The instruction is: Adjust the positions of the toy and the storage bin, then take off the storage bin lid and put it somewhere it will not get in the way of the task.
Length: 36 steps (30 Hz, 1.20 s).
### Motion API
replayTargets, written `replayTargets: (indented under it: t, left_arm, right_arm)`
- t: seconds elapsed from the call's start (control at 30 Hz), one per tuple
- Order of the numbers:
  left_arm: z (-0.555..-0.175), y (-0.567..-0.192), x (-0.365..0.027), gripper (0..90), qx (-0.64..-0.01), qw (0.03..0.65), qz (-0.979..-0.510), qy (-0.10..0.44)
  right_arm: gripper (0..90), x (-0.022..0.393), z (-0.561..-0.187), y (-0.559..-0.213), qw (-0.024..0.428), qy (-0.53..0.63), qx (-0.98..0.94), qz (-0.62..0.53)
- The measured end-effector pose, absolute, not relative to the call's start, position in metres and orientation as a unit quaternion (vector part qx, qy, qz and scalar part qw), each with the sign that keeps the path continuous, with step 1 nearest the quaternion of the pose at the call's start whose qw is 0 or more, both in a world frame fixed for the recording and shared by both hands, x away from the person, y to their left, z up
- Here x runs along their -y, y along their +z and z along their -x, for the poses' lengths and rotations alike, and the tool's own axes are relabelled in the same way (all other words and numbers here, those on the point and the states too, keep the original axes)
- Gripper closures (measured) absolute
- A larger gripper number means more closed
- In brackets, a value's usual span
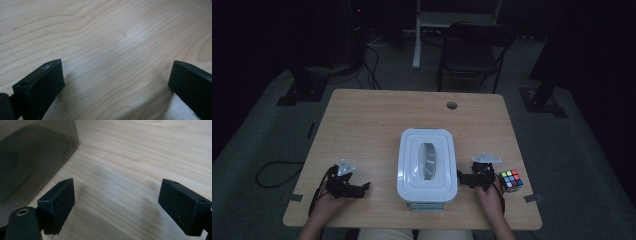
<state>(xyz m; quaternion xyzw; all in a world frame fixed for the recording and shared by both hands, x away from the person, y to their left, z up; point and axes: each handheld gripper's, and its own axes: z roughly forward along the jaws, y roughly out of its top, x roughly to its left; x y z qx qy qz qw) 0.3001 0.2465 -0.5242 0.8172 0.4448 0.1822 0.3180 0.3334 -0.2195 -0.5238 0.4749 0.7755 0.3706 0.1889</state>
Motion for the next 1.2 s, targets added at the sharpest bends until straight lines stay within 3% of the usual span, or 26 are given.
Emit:
replayTargets:
  t: [1.2]
  left_arm:
    - [-0.303,-0.512,-0.243,0.9,-0.432,0.324,-0.827,0.161]
  right_arm:
    - [12.5,0.211,-0.336,-0.527,0.2,0.339,-0.789,-0.473]
